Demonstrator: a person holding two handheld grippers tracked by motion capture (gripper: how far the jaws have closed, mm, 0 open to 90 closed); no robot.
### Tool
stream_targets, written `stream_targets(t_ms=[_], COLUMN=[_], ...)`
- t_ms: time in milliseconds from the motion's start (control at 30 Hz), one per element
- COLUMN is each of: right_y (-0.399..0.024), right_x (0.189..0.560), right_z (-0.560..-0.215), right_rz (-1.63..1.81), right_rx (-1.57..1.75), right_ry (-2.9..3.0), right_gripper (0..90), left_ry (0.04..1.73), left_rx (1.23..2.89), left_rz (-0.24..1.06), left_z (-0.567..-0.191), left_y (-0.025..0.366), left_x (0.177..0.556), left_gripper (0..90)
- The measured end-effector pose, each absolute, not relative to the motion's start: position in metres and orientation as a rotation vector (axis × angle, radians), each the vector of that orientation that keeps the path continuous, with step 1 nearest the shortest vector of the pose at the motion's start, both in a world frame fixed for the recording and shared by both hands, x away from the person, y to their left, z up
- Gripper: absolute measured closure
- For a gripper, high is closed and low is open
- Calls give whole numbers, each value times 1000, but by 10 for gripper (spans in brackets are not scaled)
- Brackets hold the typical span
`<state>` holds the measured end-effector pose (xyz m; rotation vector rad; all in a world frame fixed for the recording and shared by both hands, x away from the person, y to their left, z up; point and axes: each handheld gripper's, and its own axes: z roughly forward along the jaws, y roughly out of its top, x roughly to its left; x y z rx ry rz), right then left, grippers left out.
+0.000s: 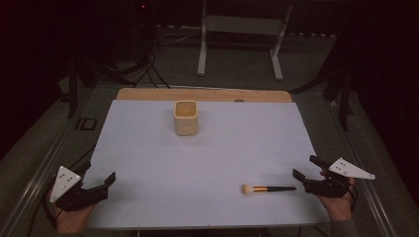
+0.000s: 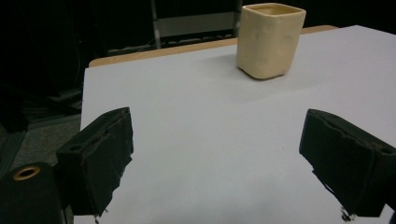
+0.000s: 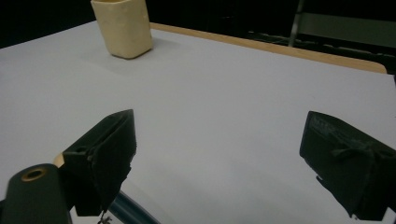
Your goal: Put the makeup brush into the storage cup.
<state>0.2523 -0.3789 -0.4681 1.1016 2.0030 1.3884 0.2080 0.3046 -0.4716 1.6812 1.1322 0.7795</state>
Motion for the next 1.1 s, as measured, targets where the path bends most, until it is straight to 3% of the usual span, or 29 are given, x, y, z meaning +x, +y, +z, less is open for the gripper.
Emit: stream_targets(t_ms=[1100], right_y=[-349], right_x=[247], right_z=[-464], right_rz=[1423], right_rx=[993], right_ry=[2106], right_gripper=[107], left_ry=[1121], left_rx=[1685], left_rz=[776], left_z=[-471], left_y=[303], left_x=[208], left_gripper=[115])
